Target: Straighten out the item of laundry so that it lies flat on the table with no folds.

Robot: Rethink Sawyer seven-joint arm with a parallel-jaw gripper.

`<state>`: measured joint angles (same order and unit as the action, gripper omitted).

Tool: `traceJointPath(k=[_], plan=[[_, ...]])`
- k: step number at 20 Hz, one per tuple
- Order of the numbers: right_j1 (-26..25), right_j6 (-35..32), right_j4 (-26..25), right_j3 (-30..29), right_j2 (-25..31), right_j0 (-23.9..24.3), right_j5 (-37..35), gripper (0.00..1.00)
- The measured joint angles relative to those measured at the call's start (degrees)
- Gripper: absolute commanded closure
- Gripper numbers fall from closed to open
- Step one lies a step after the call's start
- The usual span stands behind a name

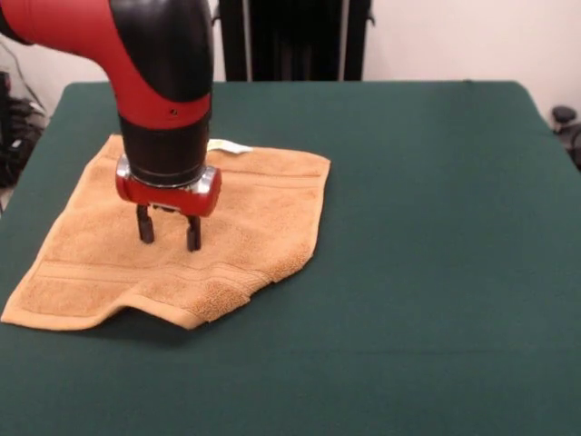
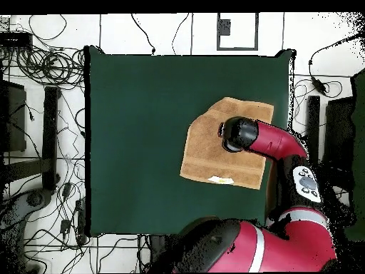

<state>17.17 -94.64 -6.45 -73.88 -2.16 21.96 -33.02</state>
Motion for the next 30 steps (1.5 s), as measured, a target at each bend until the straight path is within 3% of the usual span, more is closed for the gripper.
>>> traceJointPath(k=[7, 19, 30], plan=[[-1.65, 0.00, 3.21, 3.20, -0.04, 0.64, -5.92, 0.00], [-2.08, 0.00, 5.52, 3.28, -0.95, 0.41, -5.96, 0.00], [-3.03, 0.00, 4.69, 5.27, -3.88, -2.56, -6.58, 0.00]])
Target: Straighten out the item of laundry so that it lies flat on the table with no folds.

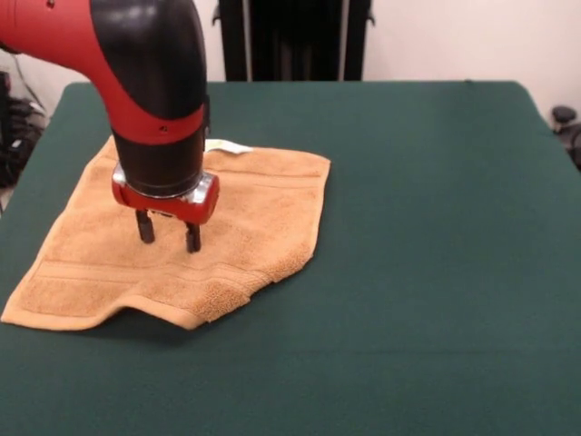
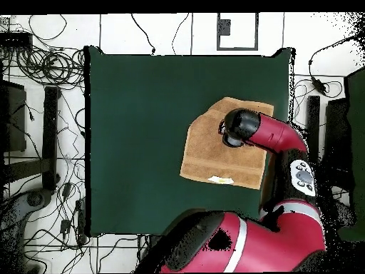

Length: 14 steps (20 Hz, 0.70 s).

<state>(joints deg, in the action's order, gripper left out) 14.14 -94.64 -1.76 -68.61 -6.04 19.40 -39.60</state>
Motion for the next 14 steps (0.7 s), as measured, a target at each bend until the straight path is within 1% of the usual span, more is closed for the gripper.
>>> traceJointPath(k=[8, 14], plan=[[-0.21, 0.00, -0.46, 0.73, -1.33, -1.56, -1.07, 0.00], [1.47, 0.00, -0.48, -0.25, -1.36, -3.32, -3.90, 0.00]])
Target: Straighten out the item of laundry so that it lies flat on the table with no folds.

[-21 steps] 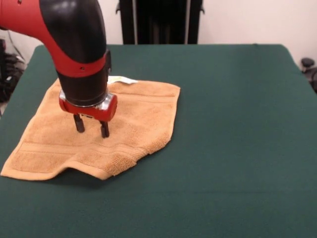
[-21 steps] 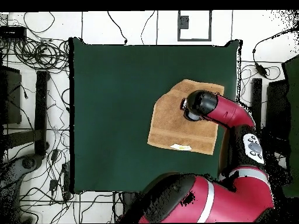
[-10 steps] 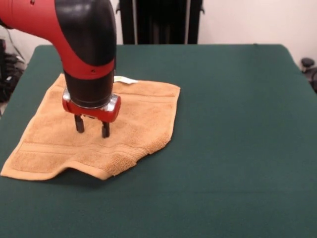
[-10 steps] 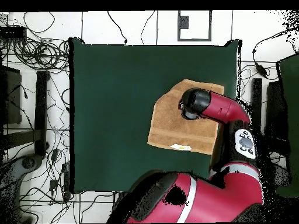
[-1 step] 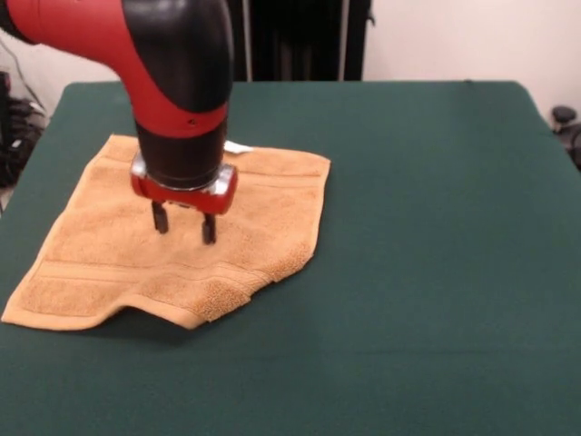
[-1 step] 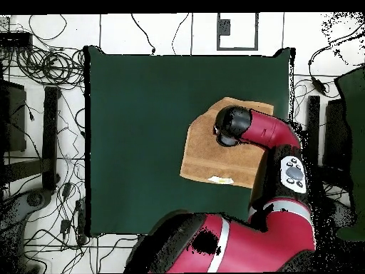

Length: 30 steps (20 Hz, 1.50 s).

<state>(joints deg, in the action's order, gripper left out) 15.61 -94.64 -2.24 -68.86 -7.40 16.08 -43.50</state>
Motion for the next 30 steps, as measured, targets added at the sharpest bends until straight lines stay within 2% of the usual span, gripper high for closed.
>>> traceJointPath(k=[10, 15, 20, 26, 27, 30], plan=[[3.51, 0.00, 0.11, -0.56, -0.03, -3.67, -6.62, 0.00], [2.90, -0.04, 0.64, 0.07, -0.24, -5.06, -6.60, 0.00], [0.72, -2.19, 1.99, 1.84, -2.42, -8.86, -6.18, 0.00], [-1.76, -9.79, 4.96, 3.65, -4.29, -13.51, -4.91, 0.00], [-2.88, -13.42, 6.00, 4.08, -4.80, -15.09, -3.50, 0.00], [-4.38, -17.96, 6.64, 4.45, -4.92, -16.51, -0.92, 0.00]])
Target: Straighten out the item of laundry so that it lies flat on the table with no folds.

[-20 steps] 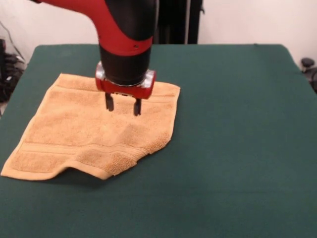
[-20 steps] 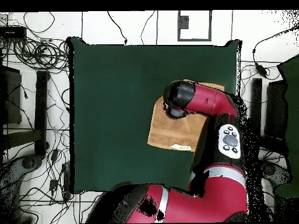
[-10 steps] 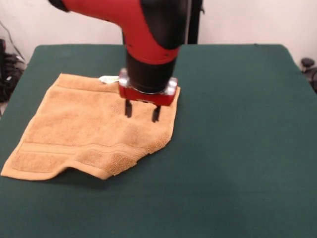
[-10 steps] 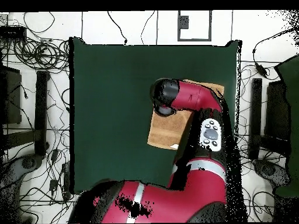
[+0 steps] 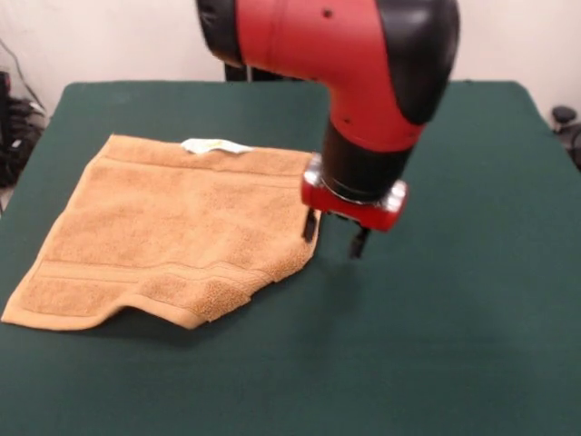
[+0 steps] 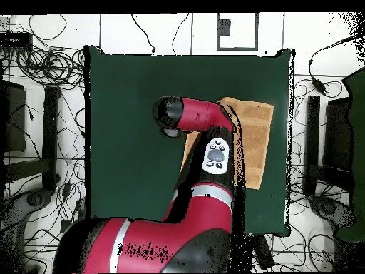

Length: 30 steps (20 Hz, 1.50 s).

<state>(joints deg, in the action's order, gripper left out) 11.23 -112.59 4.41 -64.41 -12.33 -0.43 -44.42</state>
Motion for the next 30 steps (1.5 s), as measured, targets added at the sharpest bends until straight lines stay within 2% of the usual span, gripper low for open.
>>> traceJointPath(k=[4, 6, 13, 21, 30], plan=[[-1.13, -2.41, 0.07, 0.45, 0.44, 0.27, 3.48, 0.00], [-0.93, -2.31, 0.12, 0.66, 2.20, 2.08, 3.33, 0.00], [-1.15, -2.17, -1.07, 2.83, 6.81, 6.08, -1.77, 0.00], [-2.37, -2.17, -2.89, 6.30, 7.55, 6.34, -6.14, 0.00], [-2.57, -2.17, -3.95, 7.27, 7.86, 6.29, -7.61, 0.00]])
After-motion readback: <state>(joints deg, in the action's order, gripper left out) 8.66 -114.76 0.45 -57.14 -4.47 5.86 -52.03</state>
